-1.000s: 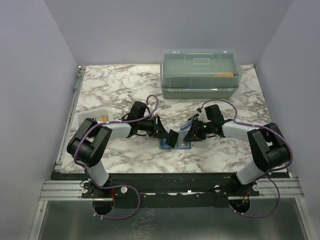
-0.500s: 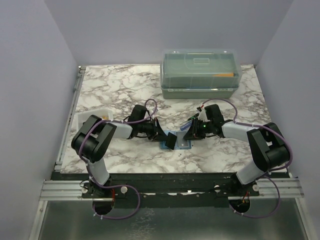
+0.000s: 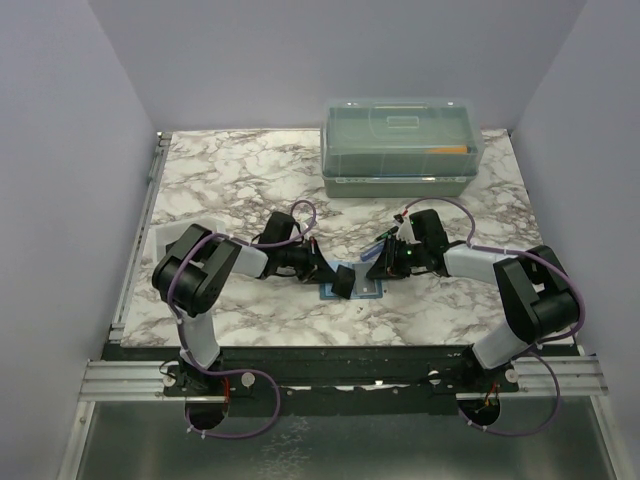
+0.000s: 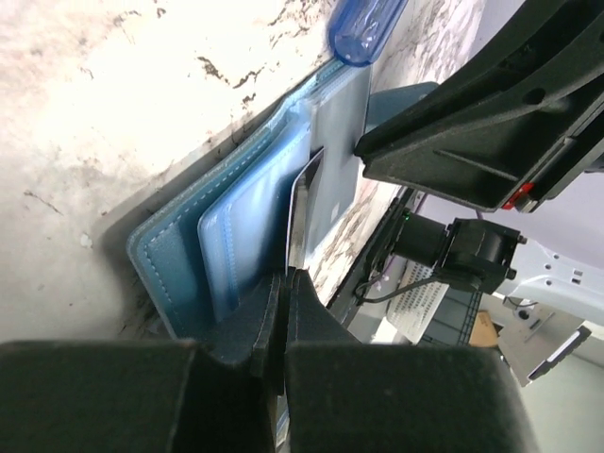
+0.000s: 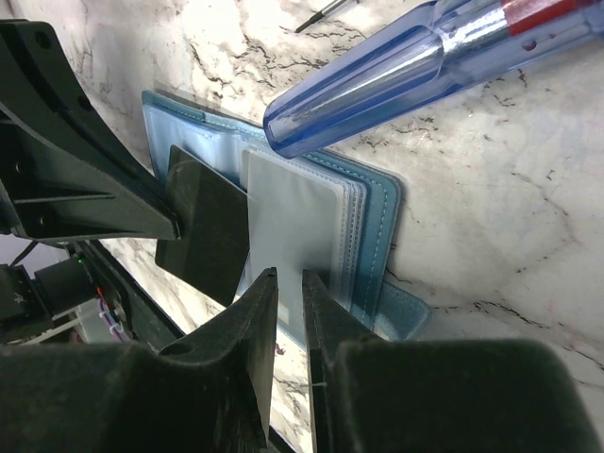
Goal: Put the credit cards into the card holder
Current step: Insert the credit card into the card holder.
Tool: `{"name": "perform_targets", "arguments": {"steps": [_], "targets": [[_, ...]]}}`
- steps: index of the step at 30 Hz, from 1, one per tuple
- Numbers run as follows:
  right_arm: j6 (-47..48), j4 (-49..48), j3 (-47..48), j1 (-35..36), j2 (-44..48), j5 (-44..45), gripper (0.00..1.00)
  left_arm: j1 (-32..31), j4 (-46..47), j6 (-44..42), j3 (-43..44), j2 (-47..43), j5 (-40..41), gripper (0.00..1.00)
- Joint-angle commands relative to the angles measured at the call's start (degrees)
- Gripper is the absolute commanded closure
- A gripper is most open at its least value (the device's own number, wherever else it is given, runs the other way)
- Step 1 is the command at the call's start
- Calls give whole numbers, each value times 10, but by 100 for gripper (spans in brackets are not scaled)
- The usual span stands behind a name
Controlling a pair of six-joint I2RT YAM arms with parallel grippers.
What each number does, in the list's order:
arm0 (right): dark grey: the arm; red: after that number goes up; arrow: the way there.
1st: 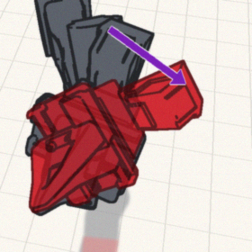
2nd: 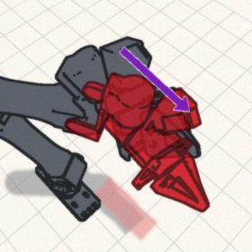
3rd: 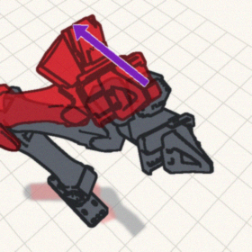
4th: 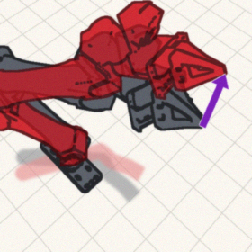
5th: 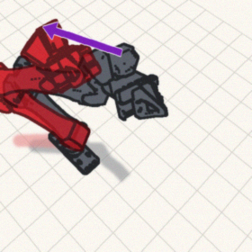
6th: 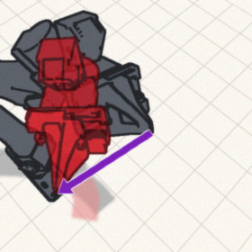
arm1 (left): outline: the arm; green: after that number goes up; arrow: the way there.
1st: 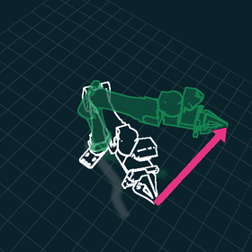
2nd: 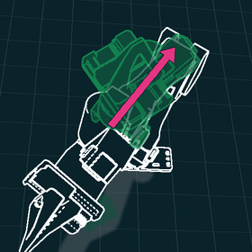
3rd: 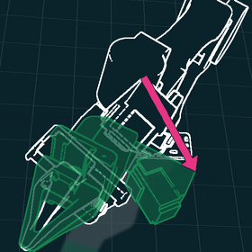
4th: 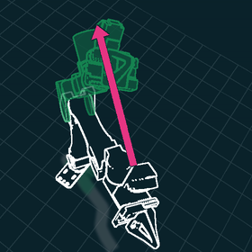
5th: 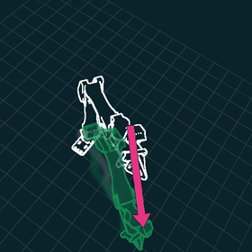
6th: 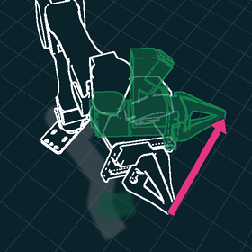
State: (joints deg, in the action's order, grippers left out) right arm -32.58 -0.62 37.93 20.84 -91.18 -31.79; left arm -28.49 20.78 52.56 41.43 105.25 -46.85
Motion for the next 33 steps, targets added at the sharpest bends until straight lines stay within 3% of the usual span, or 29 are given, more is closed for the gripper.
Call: {"name": "perform_targets", "arguments": {"steps": [1,4,10,15,20,25,33], "targets": [[5,12,-22,1,-3,40,79,1,48,27,-5,17,38,100],[-10,27,-18,1,4,58,79,0,65,38,-14,9,62,100],[-16,88,-11,1,36,96,66,-11,90,46,-31,9,85,100],[-7,102,-18,1,36,100,63,-26,117,59,-34,25,86,100],[-4,70,-31,1,19,65,66,-38,137,71,-42,23,109,100],[-6,55,-34,1,5,51,77,-47,158,75,-49,20,139,100],[-11,38,-48,1,4,39,80,-54,175,65,-61,7,173,100]]}}
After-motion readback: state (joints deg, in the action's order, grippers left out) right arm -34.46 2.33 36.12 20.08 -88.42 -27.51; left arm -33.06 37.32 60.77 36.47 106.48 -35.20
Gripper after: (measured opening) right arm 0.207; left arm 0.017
